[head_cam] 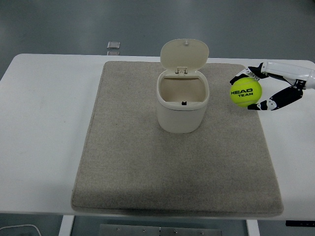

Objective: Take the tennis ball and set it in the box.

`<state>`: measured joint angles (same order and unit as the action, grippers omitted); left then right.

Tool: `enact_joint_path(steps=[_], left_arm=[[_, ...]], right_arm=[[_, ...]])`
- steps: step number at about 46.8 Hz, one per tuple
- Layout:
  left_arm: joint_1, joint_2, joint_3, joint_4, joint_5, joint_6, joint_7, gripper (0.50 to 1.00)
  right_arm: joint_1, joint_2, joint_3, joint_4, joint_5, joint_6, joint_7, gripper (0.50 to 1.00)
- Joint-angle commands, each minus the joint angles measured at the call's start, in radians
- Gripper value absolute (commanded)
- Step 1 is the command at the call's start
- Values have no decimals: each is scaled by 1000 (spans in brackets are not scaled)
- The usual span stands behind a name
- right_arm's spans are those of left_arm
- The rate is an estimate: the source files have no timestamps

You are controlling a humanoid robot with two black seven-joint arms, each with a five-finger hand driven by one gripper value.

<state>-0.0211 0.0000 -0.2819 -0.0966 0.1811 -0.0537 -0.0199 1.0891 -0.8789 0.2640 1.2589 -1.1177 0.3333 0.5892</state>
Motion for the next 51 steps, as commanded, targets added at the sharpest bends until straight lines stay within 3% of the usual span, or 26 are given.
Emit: enact_joint_path(steps=[1, 10, 16, 25, 51], left_arm=[[0, 0, 0, 0, 0, 0, 0, 992], [0, 0, 0, 0, 0, 0, 0, 992], [0, 0, 0, 0, 0, 0, 0, 992], [0, 0, 1, 0, 0, 0, 0, 992], [0, 0, 1, 0, 0, 0, 0, 992]], right_arm=[[28, 26, -2, 2, 4, 18, -2, 500], [74, 61, -2, -3, 4, 39, -11, 500], [80, 153, -3, -16, 6, 29, -22, 500], [81, 216, -3, -39, 16, 9, -63, 500], [69, 261, -14, -82, 38, -65, -104, 500]])
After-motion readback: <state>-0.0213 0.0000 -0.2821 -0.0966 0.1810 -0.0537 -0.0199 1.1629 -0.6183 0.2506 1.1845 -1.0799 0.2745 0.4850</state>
